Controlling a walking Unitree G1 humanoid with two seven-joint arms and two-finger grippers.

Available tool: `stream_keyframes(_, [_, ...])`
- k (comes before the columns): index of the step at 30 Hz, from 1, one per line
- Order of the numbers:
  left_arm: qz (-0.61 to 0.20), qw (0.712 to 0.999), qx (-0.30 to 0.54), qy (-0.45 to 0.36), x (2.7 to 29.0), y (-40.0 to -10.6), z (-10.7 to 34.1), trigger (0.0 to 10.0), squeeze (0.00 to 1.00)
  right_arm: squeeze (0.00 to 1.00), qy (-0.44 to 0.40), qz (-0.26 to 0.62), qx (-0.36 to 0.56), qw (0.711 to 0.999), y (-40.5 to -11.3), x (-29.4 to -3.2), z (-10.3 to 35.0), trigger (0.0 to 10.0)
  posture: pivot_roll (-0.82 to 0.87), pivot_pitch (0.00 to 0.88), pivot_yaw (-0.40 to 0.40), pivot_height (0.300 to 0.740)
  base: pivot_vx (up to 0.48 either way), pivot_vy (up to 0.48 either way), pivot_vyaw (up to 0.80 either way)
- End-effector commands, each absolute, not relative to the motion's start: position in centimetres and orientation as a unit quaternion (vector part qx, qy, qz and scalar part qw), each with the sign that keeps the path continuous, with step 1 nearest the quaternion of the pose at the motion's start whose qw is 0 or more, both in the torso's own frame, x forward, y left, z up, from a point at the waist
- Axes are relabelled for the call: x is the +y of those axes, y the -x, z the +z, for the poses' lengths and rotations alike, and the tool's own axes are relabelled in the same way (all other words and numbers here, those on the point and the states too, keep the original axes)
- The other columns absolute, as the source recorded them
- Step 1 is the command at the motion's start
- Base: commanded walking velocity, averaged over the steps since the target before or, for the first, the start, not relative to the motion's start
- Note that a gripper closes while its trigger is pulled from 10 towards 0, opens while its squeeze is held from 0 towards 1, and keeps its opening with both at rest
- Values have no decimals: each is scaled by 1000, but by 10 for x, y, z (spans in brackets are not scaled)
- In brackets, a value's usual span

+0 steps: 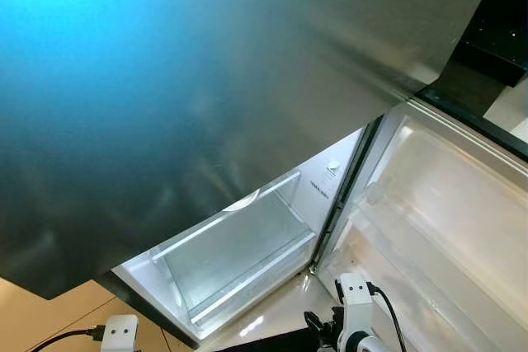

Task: Restocking fridge

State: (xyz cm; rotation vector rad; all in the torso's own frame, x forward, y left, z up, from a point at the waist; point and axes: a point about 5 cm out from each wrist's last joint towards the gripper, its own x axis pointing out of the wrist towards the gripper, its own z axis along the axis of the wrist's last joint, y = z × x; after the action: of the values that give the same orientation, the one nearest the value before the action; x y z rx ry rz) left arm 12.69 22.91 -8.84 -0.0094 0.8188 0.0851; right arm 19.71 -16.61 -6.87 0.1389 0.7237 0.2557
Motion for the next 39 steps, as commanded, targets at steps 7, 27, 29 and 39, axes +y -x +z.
stream_keyframes(7, [36, 911, 410, 2, 229, -119, -91, 10000, 0, 0, -69, 122, 367, 920, -189, -166, -74, 10000, -100, 123, 35, 689, -334, 0, 0])
stream_keyframes(27, [35, 911, 412, 2, 229, -118, -92, 10000, 0, 0, -66, 122, 369, 919, -189, -167, -74, 10000, -103, 127, 35, 689, -333, 0, 0])
stream_keyframes(29, [35, 911, 412, 1, 228, -118, -92, 10000, 0, 0, -67, 122, 369, 919, -189, -167, -74, 10000, -105, 126, 35, 689, -322, 0, 0])
stream_keyframes(39, [36, 910, 412, 0, 227, -117, -92, 10000, 0, 0, -64, 123, 370, 919, -189, -168, -74, 10000, -107, 129, 31, 689, -209, 0, 0])
